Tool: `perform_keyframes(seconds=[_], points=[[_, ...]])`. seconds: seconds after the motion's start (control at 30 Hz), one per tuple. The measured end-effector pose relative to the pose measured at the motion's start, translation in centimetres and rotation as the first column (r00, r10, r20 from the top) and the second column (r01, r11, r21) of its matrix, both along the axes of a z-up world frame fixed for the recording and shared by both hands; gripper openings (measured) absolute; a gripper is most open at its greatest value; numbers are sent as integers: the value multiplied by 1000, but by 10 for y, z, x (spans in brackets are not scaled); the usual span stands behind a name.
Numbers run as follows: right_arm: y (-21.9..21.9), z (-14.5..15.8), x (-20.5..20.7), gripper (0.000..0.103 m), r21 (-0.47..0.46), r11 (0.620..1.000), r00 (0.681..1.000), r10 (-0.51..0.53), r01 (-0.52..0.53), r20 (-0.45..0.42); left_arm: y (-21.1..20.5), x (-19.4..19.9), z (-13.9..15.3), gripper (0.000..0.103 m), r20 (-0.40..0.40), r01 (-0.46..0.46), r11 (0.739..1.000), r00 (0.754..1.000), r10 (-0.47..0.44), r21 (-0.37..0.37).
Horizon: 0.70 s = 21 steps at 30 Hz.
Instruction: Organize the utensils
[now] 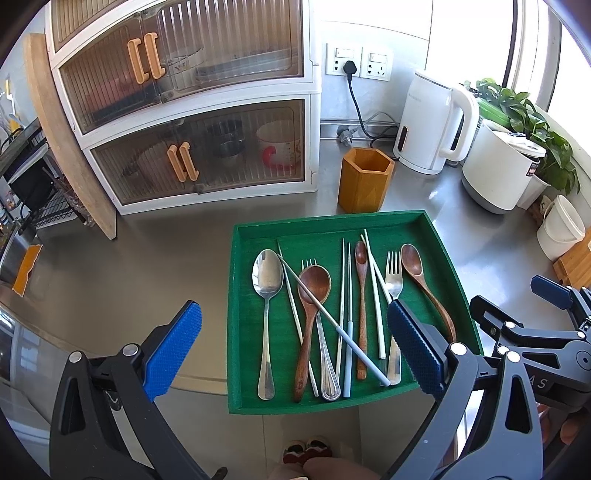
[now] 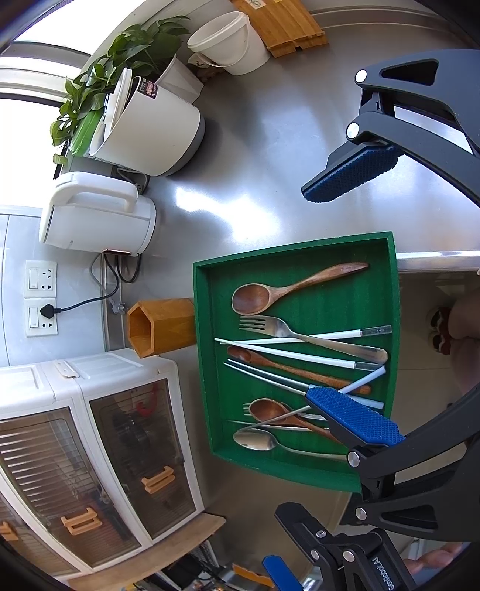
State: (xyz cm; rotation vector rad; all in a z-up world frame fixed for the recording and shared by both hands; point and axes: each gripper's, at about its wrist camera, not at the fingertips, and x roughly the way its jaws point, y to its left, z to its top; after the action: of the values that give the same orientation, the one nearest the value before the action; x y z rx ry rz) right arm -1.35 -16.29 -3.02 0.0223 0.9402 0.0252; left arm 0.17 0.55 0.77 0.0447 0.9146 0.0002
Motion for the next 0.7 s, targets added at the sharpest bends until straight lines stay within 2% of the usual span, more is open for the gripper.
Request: perform_keyframes(seconds=[0.7], points=[[7, -5, 1, 100, -5, 1000, 1000, 2, -2, -7, 5, 1, -1, 95, -1, -3, 1000, 1000, 3, -1]])
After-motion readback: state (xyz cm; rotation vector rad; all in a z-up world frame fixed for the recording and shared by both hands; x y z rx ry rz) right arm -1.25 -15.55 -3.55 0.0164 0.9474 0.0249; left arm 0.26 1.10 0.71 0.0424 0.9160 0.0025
